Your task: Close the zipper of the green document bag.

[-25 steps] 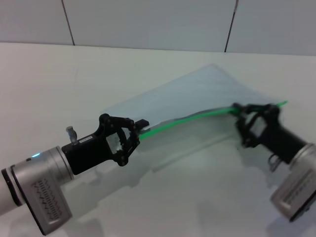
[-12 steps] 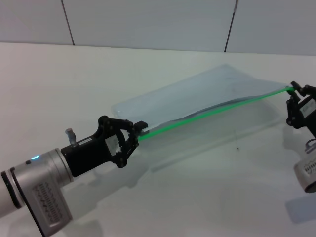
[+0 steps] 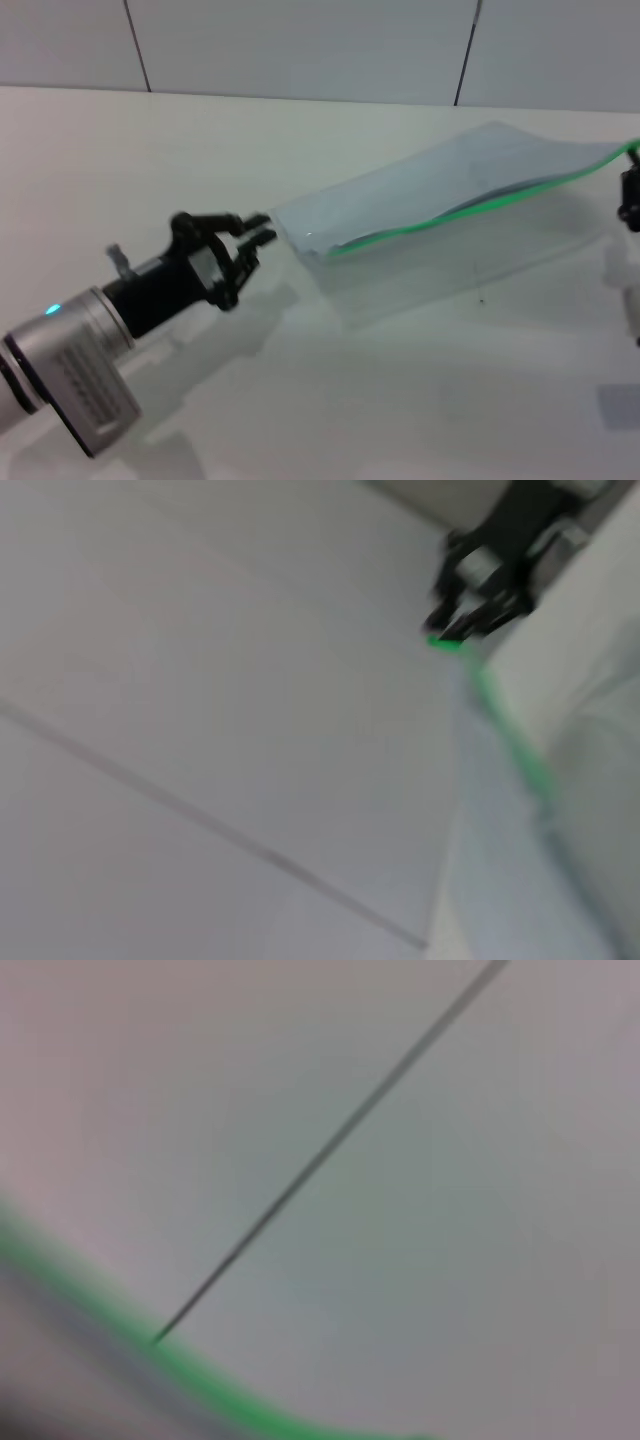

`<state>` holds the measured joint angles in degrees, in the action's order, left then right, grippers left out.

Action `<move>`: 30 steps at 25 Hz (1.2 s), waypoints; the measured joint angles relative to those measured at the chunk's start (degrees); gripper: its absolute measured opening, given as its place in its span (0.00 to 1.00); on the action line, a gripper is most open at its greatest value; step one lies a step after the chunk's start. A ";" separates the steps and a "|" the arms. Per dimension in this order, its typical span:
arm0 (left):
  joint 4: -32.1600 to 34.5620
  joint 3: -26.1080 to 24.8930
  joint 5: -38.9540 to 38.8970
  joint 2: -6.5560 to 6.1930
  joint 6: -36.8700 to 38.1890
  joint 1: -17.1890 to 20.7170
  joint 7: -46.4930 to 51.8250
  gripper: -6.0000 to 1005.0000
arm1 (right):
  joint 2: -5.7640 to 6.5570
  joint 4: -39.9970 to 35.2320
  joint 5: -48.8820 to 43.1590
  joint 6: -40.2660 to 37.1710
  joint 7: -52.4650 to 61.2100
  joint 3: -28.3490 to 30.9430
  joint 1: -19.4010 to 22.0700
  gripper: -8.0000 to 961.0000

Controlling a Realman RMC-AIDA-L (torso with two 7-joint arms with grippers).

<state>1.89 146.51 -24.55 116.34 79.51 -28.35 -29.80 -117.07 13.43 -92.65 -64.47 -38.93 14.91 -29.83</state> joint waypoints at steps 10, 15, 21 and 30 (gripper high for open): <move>0.75 0.00 -19.65 0.02 3.84 2.06 10.88 0.32 | 0.05 1.76 3.06 -23.14 19.04 -1.81 6.40 0.35; 0.73 0.00 -30.64 -0.10 7.16 2.31 21.39 0.46 | 0.17 1.44 3.02 -27.46 27.62 -2.80 7.40 0.54; 0.27 0.00 -38.21 -0.36 9.89 2.87 31.53 0.56 | 0.24 1.32 2.89 -28.98 31.90 -4.97 6.72 0.81; 0.19 0.00 -40.50 -0.27 10.30 2.92 33.84 0.57 | 0.35 -3.48 10.96 -28.98 32.47 -1.74 6.29 0.94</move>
<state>2.08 146.52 -65.06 116.07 89.81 -25.43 4.03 -116.72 9.95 -81.69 -93.45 -6.46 13.16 -23.54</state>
